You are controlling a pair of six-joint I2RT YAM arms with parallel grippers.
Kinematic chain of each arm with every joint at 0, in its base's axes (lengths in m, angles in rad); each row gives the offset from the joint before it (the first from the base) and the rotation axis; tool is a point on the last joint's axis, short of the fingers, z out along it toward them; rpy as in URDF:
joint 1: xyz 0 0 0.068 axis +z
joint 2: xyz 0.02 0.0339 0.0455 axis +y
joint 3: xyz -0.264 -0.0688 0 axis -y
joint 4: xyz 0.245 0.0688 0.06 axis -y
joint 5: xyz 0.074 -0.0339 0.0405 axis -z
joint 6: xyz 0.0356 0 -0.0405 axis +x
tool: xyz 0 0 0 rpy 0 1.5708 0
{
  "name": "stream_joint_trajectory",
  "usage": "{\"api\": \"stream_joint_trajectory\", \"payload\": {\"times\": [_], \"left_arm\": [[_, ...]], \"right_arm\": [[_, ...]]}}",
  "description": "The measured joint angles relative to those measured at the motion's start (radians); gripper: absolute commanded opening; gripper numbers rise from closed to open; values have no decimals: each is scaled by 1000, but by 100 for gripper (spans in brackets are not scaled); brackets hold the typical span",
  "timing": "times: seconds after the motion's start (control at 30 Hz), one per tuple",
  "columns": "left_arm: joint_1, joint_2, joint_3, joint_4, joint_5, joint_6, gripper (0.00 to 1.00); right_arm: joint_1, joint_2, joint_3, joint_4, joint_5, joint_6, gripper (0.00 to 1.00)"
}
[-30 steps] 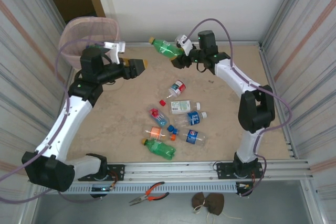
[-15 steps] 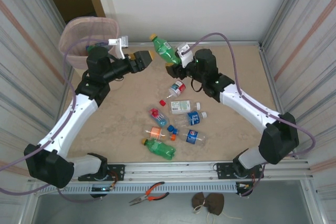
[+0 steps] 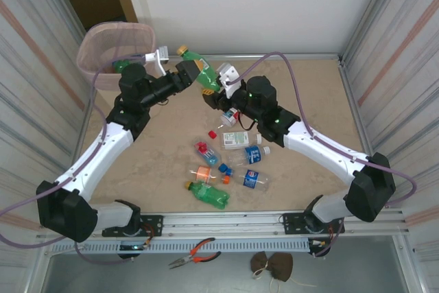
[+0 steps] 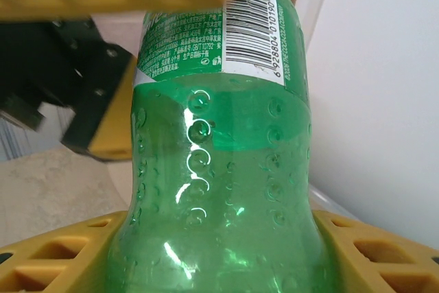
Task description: Put the plastic bottles in the bin
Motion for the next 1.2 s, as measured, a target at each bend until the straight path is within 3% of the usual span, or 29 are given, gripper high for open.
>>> {"api": "stream_joint_trajectory", "payload": {"times": [0.6, 0.8, 1.0, 1.2], "left_arm": [[-16, -11, -8, 11, -65, -19, 60], [-23, -20, -10, -6, -84, 8, 57], [-6, -24, 45, -151, -111, 130, 57], [88, -23, 230, -357, -129, 333, 57]], "right_arm": [[17, 0, 0, 4, 15, -26, 58], [19, 0, 2, -9, 16, -26, 79], [19, -3, 10, -56, 18, -37, 85], [23, -67, 9, -121, 27, -38, 86]]}}
